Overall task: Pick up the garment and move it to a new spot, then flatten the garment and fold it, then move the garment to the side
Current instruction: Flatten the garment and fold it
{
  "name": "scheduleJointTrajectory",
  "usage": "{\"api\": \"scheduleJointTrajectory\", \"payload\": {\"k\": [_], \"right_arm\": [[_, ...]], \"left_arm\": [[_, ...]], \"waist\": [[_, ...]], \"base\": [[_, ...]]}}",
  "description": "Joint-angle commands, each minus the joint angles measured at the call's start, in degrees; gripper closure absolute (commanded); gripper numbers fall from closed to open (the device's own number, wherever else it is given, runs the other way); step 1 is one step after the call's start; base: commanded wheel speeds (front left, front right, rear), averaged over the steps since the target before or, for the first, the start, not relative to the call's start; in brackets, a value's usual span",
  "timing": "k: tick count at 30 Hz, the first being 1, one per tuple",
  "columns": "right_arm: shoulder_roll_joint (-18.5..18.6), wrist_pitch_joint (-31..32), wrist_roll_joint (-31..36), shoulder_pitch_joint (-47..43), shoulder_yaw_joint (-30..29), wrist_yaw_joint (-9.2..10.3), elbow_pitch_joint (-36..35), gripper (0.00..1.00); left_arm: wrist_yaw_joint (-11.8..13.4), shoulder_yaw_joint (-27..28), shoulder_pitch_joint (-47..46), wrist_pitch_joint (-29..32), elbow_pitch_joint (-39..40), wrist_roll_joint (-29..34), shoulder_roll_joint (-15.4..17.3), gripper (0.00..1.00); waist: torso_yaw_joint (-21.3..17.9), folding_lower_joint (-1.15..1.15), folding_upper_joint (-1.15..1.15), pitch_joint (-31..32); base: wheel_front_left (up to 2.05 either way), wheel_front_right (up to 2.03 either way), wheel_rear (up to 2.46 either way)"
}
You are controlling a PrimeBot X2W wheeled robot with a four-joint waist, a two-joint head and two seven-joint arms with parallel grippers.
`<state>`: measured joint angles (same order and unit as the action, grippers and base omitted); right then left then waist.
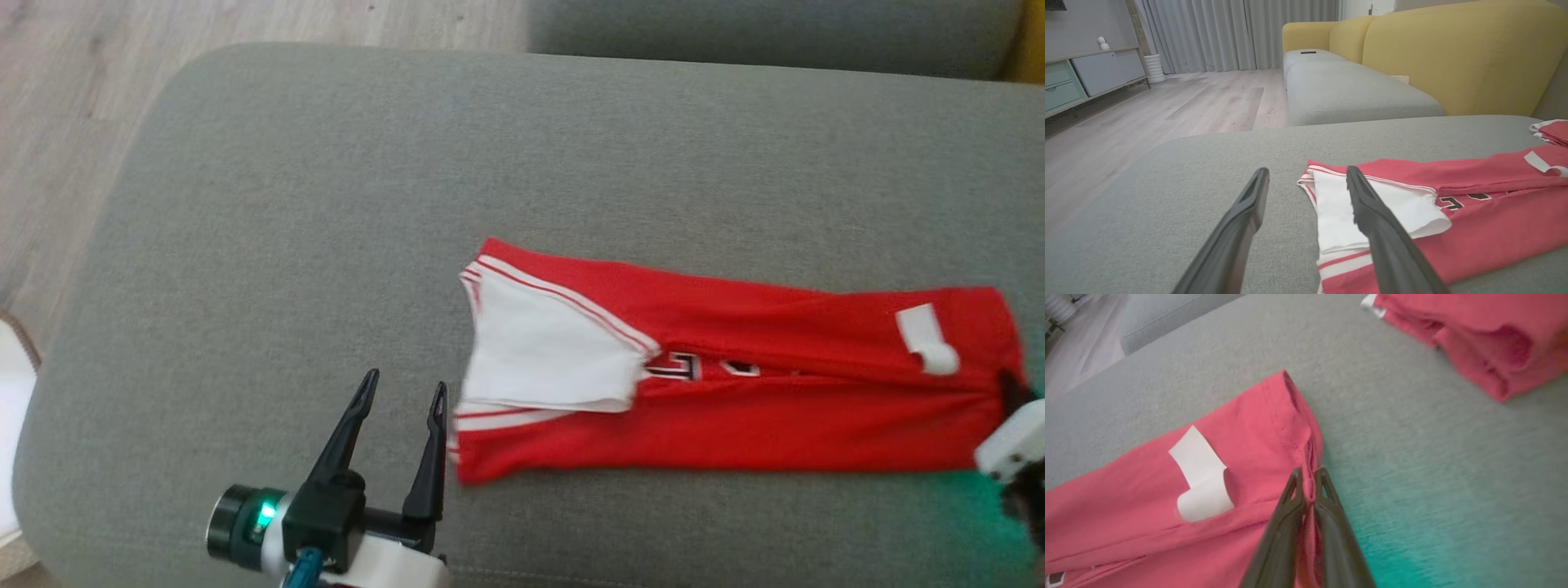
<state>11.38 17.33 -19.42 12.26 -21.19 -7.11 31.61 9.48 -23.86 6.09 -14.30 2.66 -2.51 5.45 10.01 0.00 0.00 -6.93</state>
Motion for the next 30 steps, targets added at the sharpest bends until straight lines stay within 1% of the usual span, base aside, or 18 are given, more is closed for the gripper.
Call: {"api": "scheduleJointTrajectory", "payload": {"k": [1, 7, 9, 10, 14, 18, 23, 27, 30], "right_arm": [[3.09, -0.6, 0.5, 1.24, -0.02, -0.37, -2.48, 1.0], [8.93, 2.54, 1.74, 4.92, -3.2, -0.37, -6.13, 1.0], [9.51, 3.98, 1.54, 6.03, -3.08, -0.37, -8.11, 1.0], [9.15, 4.84, 1.4, 6.33, -2.71, -0.37, -9.54, 1.0], [6.77, 7.86, -1.63, 6.34, -0.61, -0.37, -15.48, 1.0], [3.63, 9.7, -4.51, 4.13, 2.52, -0.37, -23.11, 1.0], [-2.45, 11.01, -5.55, 0.58, 6.52, -0.37, -32.42, 1.0], [-6.14, 11.48, -6.59, -1.43, 10.97, -0.37, -35.97, 1.0], [-7.66, 10.89, -7.51, -2.49, 14.88, -0.37, -36.23, 1.0]], "left_arm": [[-0.31, 1.93, -2.23, -0.7, 2.24, 0.65, -0.45, 0.0], [-0.72, 2.04, -2.48, -0.7, 2.18, 1.03, -0.58, 0.0], [-0.73, 2.2, -2.47, -0.7, 2.03, 1.07, -0.6, 0.0], [-0.77, 2.27, -2.42, -0.7, 1.93, 1.07, -0.61, 0.0], [-1.02, 2.32, -2.22, -0.7, 1.48, 0.94, -0.72, 0.0], [-1.1, 2.09, -2.02, -0.7, 1.54, 0.6, -1.1, 0.0], [-1.24, 2.09, -1.24, -0.7, 1.5, 0.49, -1.34, 0.0], [-1.73, 2.08, -1.04, -0.7, 1.31, 0.58, -1.4, 0.0], [-1.9, 2.15, -0.72, -0.7, 1.04, 0.51, -1.48, 0.0]], "waist": [[-0.52, 0.0, 0.0, 0.23], [-2.68, 0.0, 0.0, 0.83], [-3.22, 0.0, 0.0, 1.19], [-3.43, 0.0, 0.0, 1.46], [-3.62, 0.0, 0.0, 2.55], [-2.72, 0.0, 0.0, 3.82], [-0.75, 0.0, 0.0, 5.08], [1.27, 0.0, 0.0, 5.48], [2.71, 0.0, 0.0, 5.9]], "base": [[0.0, 0.0, 0.0], [0.0, 0.0, 0.0], [0.0, 0.0, 0.0], [0.0, 0.0, 0.0], [0.0, 0.0, 0.0], [0.0, 0.0, 0.0], [0.0, 0.0, 0.0], [0.0, 0.0, 0.0], [0.0, 0.0, 0.0]]}}
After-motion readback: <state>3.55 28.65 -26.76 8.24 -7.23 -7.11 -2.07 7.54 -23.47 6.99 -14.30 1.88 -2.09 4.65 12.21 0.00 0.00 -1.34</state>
